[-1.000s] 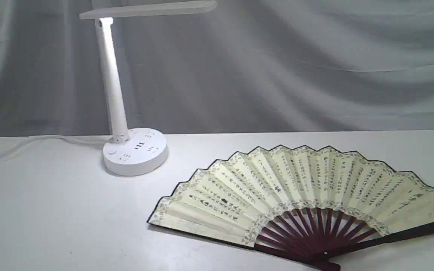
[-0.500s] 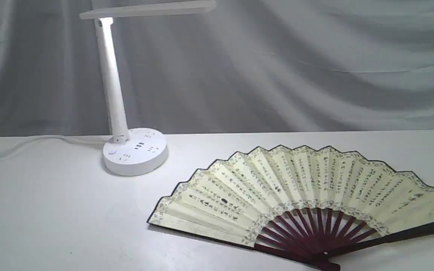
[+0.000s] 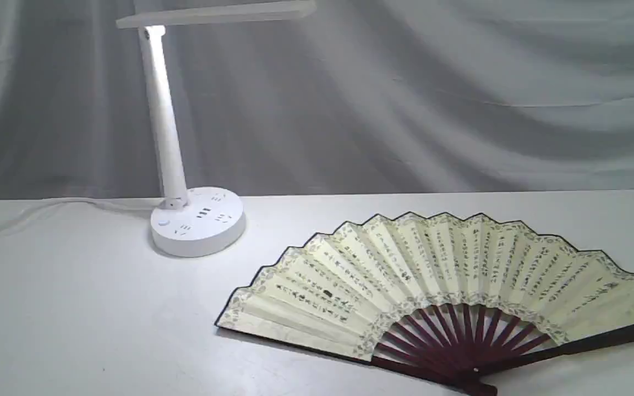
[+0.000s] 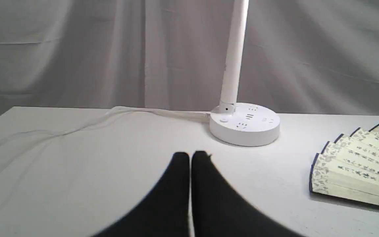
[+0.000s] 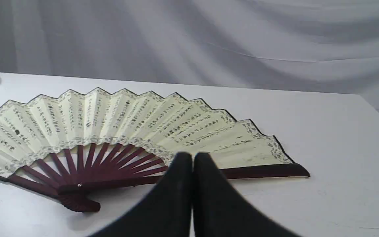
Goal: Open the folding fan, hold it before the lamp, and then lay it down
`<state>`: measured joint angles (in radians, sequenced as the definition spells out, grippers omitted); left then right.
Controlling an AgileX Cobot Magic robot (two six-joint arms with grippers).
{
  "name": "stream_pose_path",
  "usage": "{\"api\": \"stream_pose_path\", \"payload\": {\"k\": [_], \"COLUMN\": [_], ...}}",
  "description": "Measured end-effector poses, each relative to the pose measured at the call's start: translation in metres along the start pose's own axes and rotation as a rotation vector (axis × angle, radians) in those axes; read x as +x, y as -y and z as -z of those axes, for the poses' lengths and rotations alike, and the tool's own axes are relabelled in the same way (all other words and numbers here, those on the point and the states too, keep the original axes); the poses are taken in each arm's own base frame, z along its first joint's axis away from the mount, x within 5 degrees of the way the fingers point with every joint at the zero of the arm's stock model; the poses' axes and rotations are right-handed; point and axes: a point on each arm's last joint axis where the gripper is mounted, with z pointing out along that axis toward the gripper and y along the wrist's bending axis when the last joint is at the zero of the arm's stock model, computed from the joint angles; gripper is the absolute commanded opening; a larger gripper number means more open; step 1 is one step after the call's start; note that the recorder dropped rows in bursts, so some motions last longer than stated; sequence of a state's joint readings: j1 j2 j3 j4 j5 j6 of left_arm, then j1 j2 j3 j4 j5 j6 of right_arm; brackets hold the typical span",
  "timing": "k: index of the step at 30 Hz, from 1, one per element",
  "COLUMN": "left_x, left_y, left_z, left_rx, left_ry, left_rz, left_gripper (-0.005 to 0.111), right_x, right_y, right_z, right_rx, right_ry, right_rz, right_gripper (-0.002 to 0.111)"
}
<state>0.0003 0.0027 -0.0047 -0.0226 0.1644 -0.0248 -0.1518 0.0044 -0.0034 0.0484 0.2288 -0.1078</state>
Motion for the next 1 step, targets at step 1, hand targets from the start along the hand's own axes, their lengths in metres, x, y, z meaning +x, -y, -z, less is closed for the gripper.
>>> {"api": "stream_pose_path", "payload": {"k": [1], "left_x": [0.0], "left_y": [0.0], "left_z": [0.0], "left_rx": [0.0], "left_ry": [0.0], "left_rz": [0.0], "left_gripper": [0.0], "right_x": [0.0], "right_y": [0.0], "right_z": [0.0], "right_rx": [0.0], "right_ry": [0.0], "right_rz": [0.0], "right_gripper": [0.0]}}
